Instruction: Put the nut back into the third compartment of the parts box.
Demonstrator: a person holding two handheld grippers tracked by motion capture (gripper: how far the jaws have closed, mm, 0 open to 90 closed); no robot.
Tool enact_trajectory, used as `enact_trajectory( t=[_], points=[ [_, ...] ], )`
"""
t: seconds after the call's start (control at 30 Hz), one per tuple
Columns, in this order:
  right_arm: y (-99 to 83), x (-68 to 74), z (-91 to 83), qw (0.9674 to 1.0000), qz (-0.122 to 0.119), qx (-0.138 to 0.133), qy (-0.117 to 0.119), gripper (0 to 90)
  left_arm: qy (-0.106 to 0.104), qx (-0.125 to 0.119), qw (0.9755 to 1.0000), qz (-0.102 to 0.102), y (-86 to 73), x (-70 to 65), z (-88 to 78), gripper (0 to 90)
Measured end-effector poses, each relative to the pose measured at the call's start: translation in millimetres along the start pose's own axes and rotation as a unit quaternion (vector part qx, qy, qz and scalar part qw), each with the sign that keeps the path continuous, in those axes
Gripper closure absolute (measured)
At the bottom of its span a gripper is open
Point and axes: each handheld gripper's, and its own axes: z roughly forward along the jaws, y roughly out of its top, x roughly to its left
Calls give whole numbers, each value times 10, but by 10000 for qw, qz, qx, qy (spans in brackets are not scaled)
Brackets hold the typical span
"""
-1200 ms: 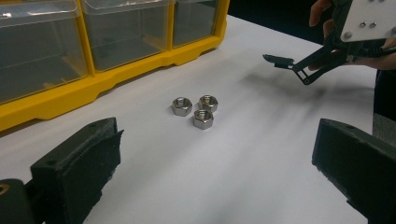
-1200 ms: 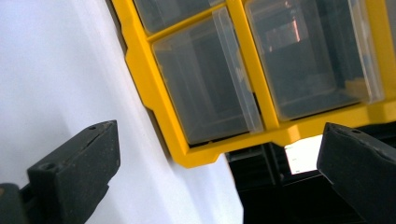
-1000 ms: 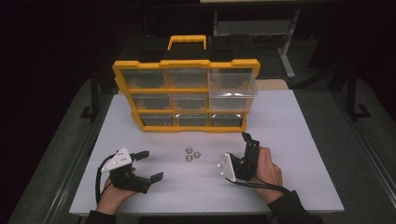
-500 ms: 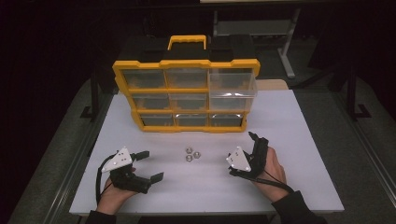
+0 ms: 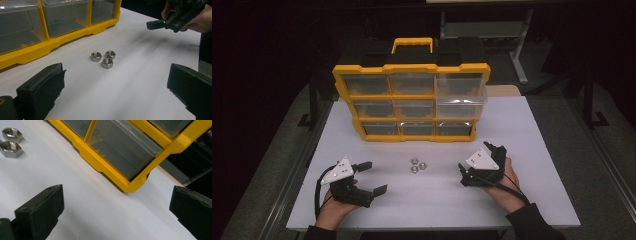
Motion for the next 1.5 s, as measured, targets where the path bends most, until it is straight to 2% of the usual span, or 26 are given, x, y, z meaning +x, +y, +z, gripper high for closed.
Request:
enact_trajectory(
  t=[0.07,0.17,0.2,0.23,0.27,0.4,0.43,0.5,0.53,0.57,0.6,0.67,0.73,0.87,0.97,1.07,1.23,1.3,1.5],
  points=[
    [-9,-52,-4,9996,210,8,186,0,-2,-3,10000,43,3,2,2,6],
    [-16,-90,-1,9991,333,0,280,0,-7,-13,10000,19,4,-2,12,6],
    [-22,-119,9,9977,540,-5,421,0,-7,-21,10000,11,5,-3,15,6],
    [-22,-119,9,9977,540,-5,421,0,-11,-15,10000,5,4,-4,16,6],
    [-26,-135,13,9969,640,4,466,0,-18,-12,10000,-11,0,-6,20,6],
    [-39,-223,37,9927,981,-45,702,0,-10,-16,10000,8,-7,2,14,6],
    [-39,-223,37,9927,981,-45,702,0,-7,7,10000,30,-5,6,6,6],
    [-45,-249,48,9904,1110,-42,823,0,-9,7,10000,38,-2,5,6,6],
    [-57,-273,61,9884,1202,-38,927,0,-19,-8,10000,-35,-3,-6,20,6],
    [-57,-273,61,9884,1202,-38,927,0,-19,-8,10000,-35,-3,-6,20,6],
    [-63,-296,76,9857,1316,-16,1051,0,-28,13,10000,-13,-1,-4,24,6],
    [-72,-324,92,9834,1409,-20,1146,0,-48,28,10000,-4,3,-11,38,6],
    [-79,-342,104,9834,1393,-27,1160,0,-59,34,10000,-27,-3,-16,44,6],
    [-87,-364,118,9818,1419,-50,1264,0,-74,96,9999,63,-7,-10,41,6],
    [-87,-365,106,9817,1402,-77,1286,0,-64,44,10000,-23,-8,-19,35,6],
    [-110,-373,70,9823,1334,-101,1311,0,-66,52,10000,20,-7,-9,38,6],
    [-137,-404,23,9820,1307,-133,1359,0,-102,83,9999,-86,-13,-15,53,6],
    [-160,-433,-36,9807,1402,-150,1354,0,-108,100,9999,-73,-20,-13,55,6],
    [-232,-500,-123,9801,1442,-214,1345,0,-113,161,9998,-2,-17,-15,52,6]
  ],
)
